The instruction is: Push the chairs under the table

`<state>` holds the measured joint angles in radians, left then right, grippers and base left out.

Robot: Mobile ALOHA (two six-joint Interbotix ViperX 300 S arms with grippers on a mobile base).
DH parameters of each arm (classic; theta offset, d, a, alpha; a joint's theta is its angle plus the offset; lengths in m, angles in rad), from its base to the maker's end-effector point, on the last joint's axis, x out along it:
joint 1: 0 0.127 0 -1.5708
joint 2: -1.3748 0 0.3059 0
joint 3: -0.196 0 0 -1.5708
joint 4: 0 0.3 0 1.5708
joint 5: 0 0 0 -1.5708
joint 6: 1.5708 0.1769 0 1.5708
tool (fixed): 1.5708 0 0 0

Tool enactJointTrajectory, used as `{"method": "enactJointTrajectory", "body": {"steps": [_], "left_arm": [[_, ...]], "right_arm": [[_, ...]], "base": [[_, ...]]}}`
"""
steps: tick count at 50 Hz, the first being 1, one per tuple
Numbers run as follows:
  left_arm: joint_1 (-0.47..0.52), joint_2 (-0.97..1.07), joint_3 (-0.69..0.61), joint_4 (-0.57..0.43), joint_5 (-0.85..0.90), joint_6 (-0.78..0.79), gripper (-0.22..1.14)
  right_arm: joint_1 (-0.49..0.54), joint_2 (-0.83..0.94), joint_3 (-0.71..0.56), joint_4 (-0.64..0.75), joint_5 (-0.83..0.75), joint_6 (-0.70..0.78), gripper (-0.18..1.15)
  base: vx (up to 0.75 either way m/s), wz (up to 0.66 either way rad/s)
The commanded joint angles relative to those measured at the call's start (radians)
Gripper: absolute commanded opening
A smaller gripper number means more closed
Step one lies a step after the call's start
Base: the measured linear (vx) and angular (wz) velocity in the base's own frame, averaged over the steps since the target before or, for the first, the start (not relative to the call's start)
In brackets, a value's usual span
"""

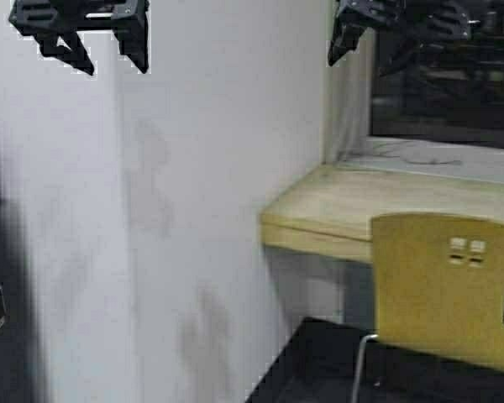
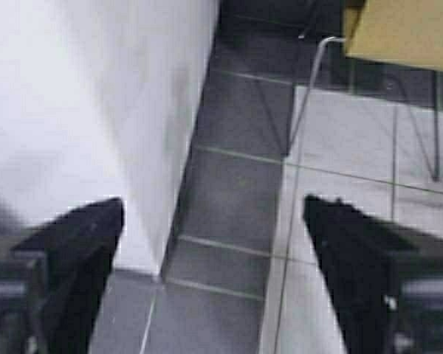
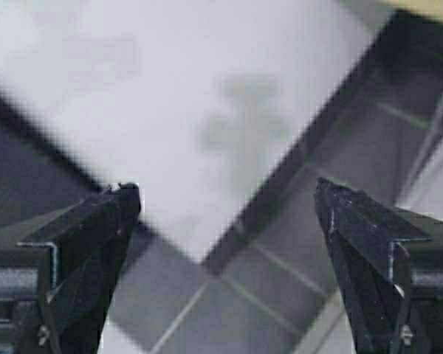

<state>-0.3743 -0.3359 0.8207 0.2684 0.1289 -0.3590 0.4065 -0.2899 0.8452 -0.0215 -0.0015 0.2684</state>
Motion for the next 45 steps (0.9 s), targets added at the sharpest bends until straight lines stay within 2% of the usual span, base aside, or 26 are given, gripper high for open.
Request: {"method": "enactJointTrajectory", "body": {"steps": [1,34,45], "left_arm": [[-0.003,-0.006,-0.009,-0.003,-0.006,-0.005,1.02],[-0.003,0.000,-0.031,-0.021,0.003,0.003,1.02],[-0.003,0.002,-0.034,-0.026,0.006,-0.002,1.02]], "right_arm": [[-0.006,-0.015,-0.020,0.003,-0.009,0.003,1.00],[-0.008,-0.015,-0.034,-0.002,-0.008,-0.002,1.00],[-0.009,-0.002,-0.038,-0.005,-0.015,-0.006,1.00]], "base": [[-0.36,0.32],[-0.39,0.39],[-0.40,0.19]]}}
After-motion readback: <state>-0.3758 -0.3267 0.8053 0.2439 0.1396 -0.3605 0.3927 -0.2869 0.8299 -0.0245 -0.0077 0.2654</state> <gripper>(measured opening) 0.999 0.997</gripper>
